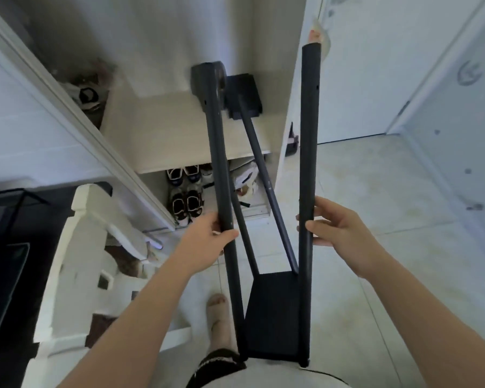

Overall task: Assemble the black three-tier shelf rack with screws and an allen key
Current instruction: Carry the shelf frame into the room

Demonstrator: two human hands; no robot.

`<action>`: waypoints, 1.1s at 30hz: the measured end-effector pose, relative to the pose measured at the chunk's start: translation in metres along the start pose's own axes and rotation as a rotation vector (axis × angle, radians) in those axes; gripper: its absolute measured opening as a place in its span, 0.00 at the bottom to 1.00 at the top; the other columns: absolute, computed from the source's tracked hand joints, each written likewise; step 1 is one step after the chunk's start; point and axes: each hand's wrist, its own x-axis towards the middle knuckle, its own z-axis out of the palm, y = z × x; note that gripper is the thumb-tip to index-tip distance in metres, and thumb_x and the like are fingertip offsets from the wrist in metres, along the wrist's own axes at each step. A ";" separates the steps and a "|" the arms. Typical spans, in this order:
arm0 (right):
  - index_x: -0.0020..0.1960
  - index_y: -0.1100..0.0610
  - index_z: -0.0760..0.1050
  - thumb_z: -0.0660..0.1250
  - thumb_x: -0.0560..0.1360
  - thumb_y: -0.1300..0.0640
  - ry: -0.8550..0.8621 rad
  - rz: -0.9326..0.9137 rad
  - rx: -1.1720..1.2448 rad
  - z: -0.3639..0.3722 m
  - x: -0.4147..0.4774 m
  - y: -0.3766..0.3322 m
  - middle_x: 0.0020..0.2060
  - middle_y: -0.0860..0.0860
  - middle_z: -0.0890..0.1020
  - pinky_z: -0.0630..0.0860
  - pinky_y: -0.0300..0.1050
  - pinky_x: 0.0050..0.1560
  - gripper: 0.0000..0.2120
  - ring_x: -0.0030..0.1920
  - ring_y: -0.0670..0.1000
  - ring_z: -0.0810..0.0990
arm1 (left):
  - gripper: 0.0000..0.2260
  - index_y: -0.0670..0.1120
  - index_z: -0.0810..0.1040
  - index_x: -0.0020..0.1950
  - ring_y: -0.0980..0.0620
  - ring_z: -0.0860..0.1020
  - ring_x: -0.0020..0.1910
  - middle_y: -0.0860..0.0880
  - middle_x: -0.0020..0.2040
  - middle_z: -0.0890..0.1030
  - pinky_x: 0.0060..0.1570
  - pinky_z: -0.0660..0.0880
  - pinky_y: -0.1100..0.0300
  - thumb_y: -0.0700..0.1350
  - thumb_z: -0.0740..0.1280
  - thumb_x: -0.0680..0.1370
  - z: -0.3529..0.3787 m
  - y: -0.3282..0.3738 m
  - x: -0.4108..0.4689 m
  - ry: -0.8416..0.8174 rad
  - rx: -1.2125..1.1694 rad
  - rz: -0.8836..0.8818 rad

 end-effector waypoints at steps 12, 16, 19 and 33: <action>0.58 0.37 0.82 0.66 0.79 0.70 0.336 0.053 0.052 -0.113 -0.159 0.049 0.53 0.53 0.84 0.83 0.46 0.52 0.27 0.55 0.59 0.83 | 0.07 0.53 0.76 0.53 0.51 0.82 0.48 0.51 0.47 0.82 0.44 0.82 0.54 0.46 0.71 0.77 0.176 0.054 -0.021 -0.365 0.113 0.122; 0.62 0.42 0.81 0.66 0.79 0.69 0.451 0.070 0.066 -0.128 -0.199 0.059 0.54 0.53 0.84 0.82 0.51 0.58 0.24 0.56 0.58 0.83 | 0.07 0.52 0.76 0.55 0.50 0.82 0.48 0.50 0.48 0.82 0.46 0.83 0.50 0.47 0.70 0.78 0.217 0.075 -0.025 -0.458 0.147 0.159; 0.64 0.46 0.80 0.67 0.78 0.70 0.558 0.059 0.085 -0.135 -0.220 0.065 0.53 0.54 0.84 0.83 0.54 0.56 0.23 0.54 0.61 0.83 | 0.09 0.50 0.75 0.57 0.49 0.82 0.48 0.49 0.49 0.81 0.46 0.83 0.49 0.46 0.70 0.78 0.240 0.092 -0.024 -0.515 0.183 0.217; 0.64 0.50 0.80 0.74 0.74 0.68 0.870 0.017 0.205 -0.137 -0.226 0.077 0.53 0.56 0.82 0.85 0.55 0.52 0.23 0.50 0.58 0.86 | 0.21 0.53 0.72 0.73 0.63 0.77 0.61 0.57 0.64 0.80 0.59 0.74 0.63 0.54 0.65 0.81 0.305 0.203 -0.052 -0.729 0.153 0.632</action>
